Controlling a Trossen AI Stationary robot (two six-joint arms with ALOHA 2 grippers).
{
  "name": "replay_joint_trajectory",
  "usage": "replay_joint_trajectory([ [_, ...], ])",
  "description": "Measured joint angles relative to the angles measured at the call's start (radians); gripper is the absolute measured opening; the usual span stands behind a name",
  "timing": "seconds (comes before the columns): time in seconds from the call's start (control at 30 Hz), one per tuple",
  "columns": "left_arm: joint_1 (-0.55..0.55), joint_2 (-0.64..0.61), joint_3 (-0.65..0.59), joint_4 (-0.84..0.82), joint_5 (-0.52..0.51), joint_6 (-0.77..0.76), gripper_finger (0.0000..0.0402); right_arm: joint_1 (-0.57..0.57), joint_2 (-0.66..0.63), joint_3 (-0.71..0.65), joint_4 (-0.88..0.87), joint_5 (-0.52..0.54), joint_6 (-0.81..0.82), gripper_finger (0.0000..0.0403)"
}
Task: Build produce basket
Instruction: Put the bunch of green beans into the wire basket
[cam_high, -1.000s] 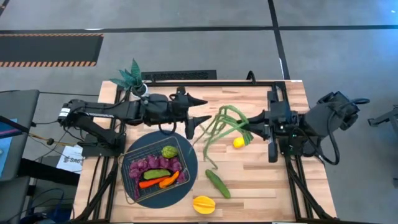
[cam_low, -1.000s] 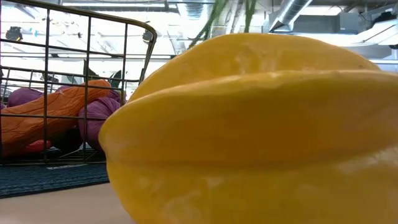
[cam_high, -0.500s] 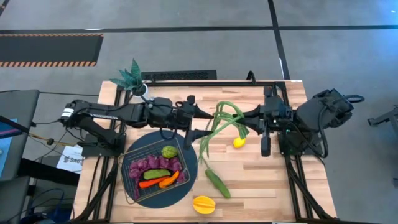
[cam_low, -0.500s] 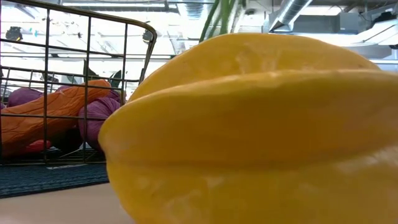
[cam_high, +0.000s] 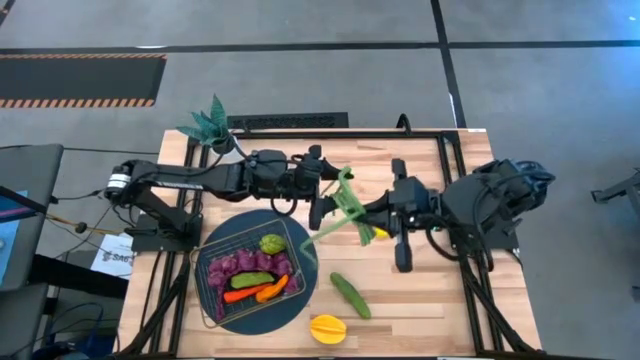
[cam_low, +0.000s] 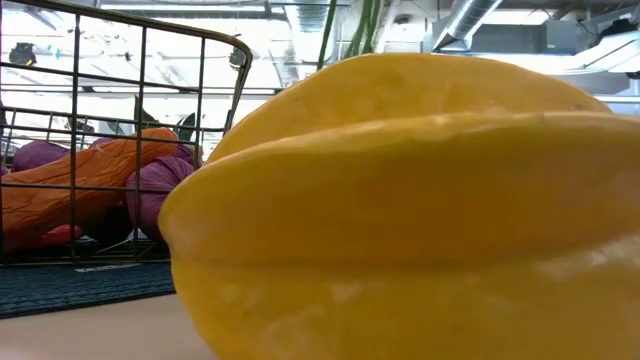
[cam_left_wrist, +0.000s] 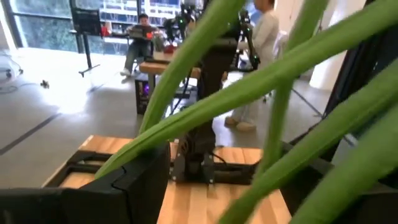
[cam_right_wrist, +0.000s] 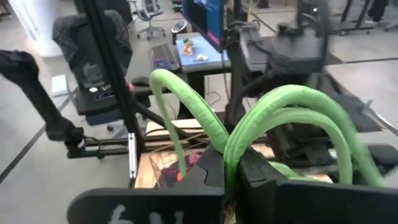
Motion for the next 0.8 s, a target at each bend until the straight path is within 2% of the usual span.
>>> replay_joint_trajectory([
  [0.3, 0.006, 0.003, -0.001, 0.013, -0.008, 0.000, 0.0259, 0.000, 0.024, 0.000, 0.027, -0.015, -0.009, 0.0009],
  [0.4, 0.006, 0.003, -0.001, 0.012, -0.011, 0.000, 0.0241, 0.000, 0.027, -0.001, 0.028, -0.015, -0.010, 0.0010],
  [0.63, 0.002, 0.003, -0.001, 0.021, -0.040, 0.039, 0.0143, 0.000, 0.027, -0.001, 0.028, -0.014, -0.010, 0.0009],
  [0.8, 0.003, 0.003, -0.001, 0.026, -0.052, 0.045, 0.0021, 0.000, 0.026, -0.001, 0.027, -0.012, -0.006, 0.0011],
])
